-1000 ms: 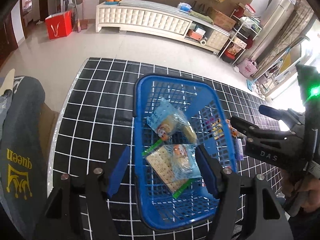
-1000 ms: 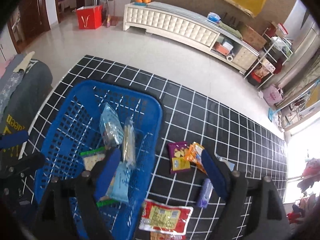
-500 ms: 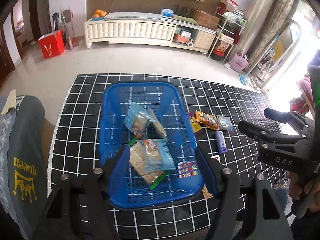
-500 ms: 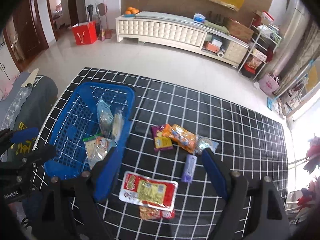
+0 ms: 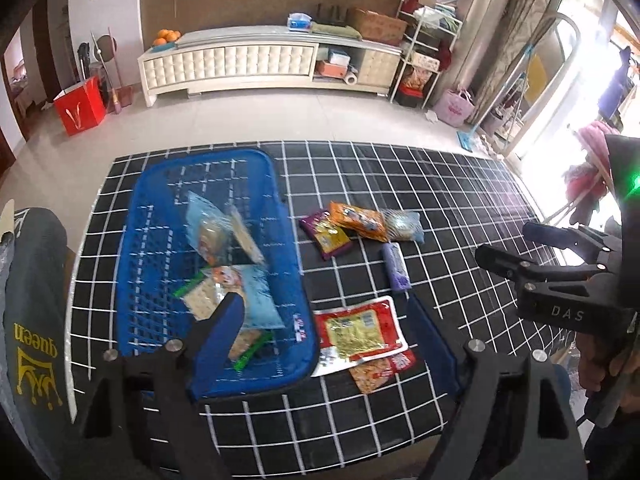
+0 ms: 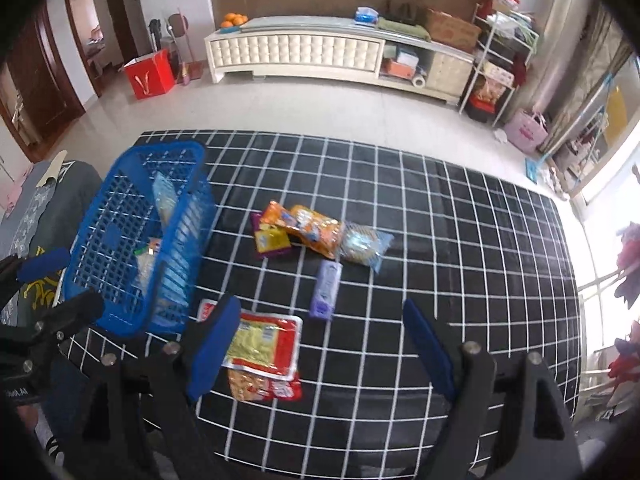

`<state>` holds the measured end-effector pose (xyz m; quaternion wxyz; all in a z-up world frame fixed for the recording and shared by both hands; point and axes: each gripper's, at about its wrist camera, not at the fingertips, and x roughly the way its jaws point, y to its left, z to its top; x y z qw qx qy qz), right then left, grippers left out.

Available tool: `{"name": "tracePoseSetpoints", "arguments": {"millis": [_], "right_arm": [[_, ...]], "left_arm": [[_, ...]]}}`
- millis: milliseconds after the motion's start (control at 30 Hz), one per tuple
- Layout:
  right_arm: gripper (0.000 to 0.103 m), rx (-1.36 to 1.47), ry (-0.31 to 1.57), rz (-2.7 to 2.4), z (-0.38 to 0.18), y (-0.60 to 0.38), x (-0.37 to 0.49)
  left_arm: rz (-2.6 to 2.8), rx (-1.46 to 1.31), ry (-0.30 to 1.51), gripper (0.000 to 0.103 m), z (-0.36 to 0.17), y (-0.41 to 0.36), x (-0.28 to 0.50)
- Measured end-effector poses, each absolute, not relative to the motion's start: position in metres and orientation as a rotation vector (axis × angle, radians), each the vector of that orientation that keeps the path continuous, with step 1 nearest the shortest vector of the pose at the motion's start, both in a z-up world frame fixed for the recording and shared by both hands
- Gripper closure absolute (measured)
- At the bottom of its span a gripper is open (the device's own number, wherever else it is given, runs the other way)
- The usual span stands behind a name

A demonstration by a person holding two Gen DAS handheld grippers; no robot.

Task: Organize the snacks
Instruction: 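Move both tools back over the remaining snacks on the mat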

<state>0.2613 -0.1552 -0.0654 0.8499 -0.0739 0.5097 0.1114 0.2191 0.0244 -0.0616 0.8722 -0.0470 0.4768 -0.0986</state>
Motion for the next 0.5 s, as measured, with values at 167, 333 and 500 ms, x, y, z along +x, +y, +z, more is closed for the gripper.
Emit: {"name": "tracePoseSetpoints", "arguments": {"millis": [167, 333, 500], "right_arm": [[0.017, -0.129, 1.100, 0.228, -0.078, -0.178, 0.268], [0.017, -0.102, 1.118, 0.222, -0.090, -0.199, 0.281], [0.017, -0.090, 1.144, 0.214, -0.106, -0.219, 0.298]], "left_arm": [[-0.235, -0.081, 0.994, 0.022, -0.068, -0.004, 0.224], [-0.249, -0.057, 1.012, 0.022, -0.079, -0.030, 0.239], [-0.252, -0.053, 1.055, 0.022, -0.093, -0.049, 0.260]]}}
